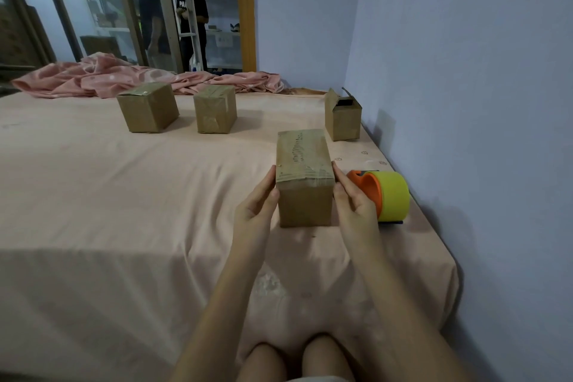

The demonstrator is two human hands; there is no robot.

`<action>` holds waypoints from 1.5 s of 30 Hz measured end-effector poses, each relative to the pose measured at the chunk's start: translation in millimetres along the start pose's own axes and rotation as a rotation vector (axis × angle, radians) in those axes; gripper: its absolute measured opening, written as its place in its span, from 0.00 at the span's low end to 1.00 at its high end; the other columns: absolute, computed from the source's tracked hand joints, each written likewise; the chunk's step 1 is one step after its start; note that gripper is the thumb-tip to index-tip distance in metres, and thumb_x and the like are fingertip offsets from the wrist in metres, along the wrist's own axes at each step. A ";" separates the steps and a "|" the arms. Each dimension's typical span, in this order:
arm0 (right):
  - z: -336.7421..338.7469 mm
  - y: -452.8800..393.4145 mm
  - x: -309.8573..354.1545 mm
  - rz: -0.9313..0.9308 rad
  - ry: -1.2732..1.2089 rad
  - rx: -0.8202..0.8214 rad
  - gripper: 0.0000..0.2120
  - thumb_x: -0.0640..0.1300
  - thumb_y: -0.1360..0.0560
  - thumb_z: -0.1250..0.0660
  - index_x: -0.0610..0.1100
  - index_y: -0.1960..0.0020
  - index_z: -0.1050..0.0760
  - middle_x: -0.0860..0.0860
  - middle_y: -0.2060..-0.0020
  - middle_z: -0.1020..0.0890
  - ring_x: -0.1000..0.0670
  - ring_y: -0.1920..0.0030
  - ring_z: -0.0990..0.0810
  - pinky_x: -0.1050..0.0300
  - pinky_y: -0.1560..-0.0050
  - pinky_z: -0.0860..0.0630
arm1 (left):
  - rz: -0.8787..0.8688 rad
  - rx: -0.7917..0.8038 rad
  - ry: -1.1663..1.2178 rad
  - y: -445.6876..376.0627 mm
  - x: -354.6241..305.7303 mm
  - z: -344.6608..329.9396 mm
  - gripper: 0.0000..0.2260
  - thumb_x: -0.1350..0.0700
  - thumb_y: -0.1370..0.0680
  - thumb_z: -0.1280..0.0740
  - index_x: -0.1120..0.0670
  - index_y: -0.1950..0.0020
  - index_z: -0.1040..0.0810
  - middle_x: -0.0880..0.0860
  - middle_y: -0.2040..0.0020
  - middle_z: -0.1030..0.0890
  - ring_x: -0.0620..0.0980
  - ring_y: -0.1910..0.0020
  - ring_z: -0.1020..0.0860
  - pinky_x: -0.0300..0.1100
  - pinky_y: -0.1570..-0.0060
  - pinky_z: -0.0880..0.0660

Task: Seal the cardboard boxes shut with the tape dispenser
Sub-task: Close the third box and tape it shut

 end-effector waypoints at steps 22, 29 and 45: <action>-6.0 6.5 -4.7 0.000 -0.007 0.051 0.18 0.42 0.21 0.39 0.49 0.31 0.30 0.67 0.41 0.25 0.67 0.38 0.29 0.76 0.43 0.33 | -0.041 -0.124 -0.098 4.5 -17.4 8.8 0.13 0.63 0.26 0.30 0.56 0.42 0.19 0.43 0.47 0.17 0.42 0.44 0.20 0.31 0.49 0.25; -13.0 8.7 -6.5 -0.017 -0.051 -0.029 0.18 0.39 0.22 0.37 0.48 0.33 0.29 0.61 0.41 0.23 0.67 0.39 0.28 0.76 0.44 0.32 | -0.012 -0.184 -0.120 4.7 -21.0 6.3 0.10 0.60 0.27 0.28 0.52 0.47 0.17 0.44 0.50 0.16 0.42 0.47 0.19 0.32 0.50 0.24; -4.6 -9.5 20.6 -0.111 0.093 0.004 0.37 0.67 0.39 0.33 0.45 0.37 0.24 0.52 0.45 0.18 0.59 0.45 0.20 0.62 0.47 0.22 | 0.064 -0.157 -0.387 -1.0 -40.3 -2.9 0.21 0.46 0.34 0.23 0.50 0.44 0.22 0.43 0.48 0.19 0.40 0.47 0.21 0.34 0.56 0.22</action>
Point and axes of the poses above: each hand's wrist, its own y-axis away from the middle knuckle, its own z-axis out of the back of the hand, x = y × z, the point moved 1 cm from there along -y, towards the middle knuckle
